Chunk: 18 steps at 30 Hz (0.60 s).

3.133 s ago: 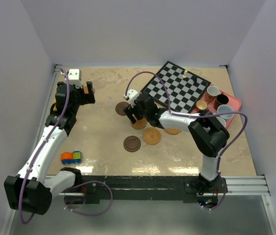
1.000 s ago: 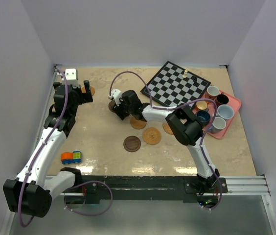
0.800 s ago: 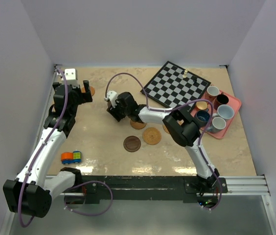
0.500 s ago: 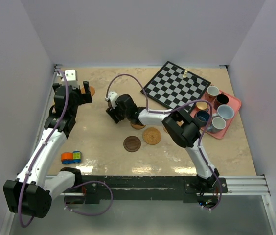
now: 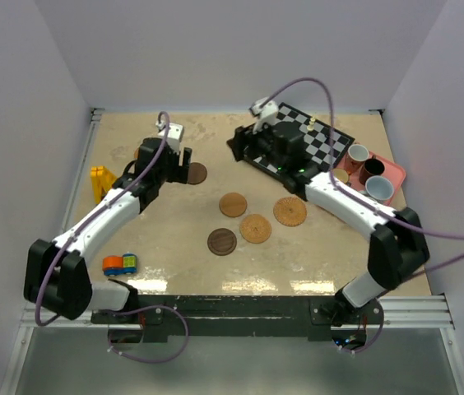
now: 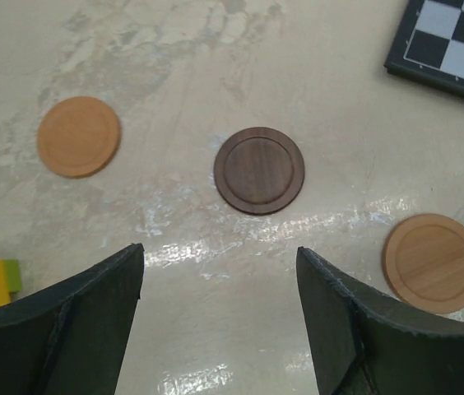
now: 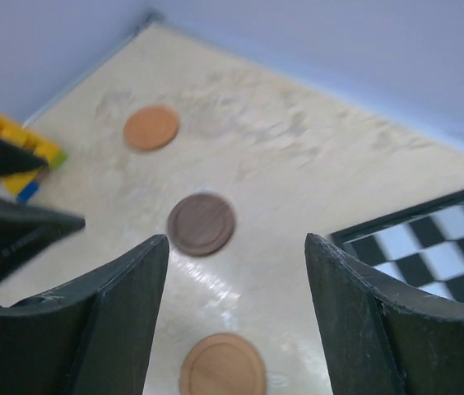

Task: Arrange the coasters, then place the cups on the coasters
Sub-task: Move the coaster to the center of the board.

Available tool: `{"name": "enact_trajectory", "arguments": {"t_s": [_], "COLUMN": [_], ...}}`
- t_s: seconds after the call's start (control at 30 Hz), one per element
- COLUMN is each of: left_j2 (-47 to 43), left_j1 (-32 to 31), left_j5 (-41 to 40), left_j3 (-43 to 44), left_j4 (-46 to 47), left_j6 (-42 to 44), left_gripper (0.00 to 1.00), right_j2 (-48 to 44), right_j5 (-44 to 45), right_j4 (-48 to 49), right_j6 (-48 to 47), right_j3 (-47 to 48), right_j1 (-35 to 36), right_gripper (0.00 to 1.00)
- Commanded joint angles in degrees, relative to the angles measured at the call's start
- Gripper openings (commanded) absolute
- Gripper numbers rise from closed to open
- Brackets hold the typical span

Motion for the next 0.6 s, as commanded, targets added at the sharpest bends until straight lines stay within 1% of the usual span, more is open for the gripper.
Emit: {"name": "enact_trajectory", "arguments": {"t_s": [0.0,0.1,0.23,0.27,0.37,0.57], "left_j2": [7.58,13.65,20.42,22.09,26.49,31.68], "left_j1": [-3.29,-6.8,-11.2,-11.73,-12.44,-12.53], "left_j5": [0.12,-2.96,-6.83,-7.18,-7.63,-7.01], "left_j3": [8.19,12.33,16.11,17.16,19.19,21.82], "left_j4": [-1.96,-3.9,-4.69,-5.3,-6.45,-5.13], "left_j6": [-0.05,-0.06,0.38,0.38,0.12,-0.41], "left_gripper": [0.76,0.75,0.69,0.68,0.61,0.53], "right_j2": [-9.23,-14.59,-19.25,-19.96,-21.98,-24.8], "right_j5": [3.3,4.45,4.63,4.37,3.66,1.47], "right_j4": [-0.24,-1.13,-1.13,-1.13,-0.61,0.01], "right_j6": [2.82,2.64,2.81,2.99,3.6,3.69], "right_j3": [-3.72,-6.09,-9.08,-9.61,-10.84,-11.9], "right_j1": [-3.81,-4.25,-4.34,-4.43,-4.52,-4.43], "right_gripper": [0.71,0.71,0.72,0.72,0.72,0.72]}}
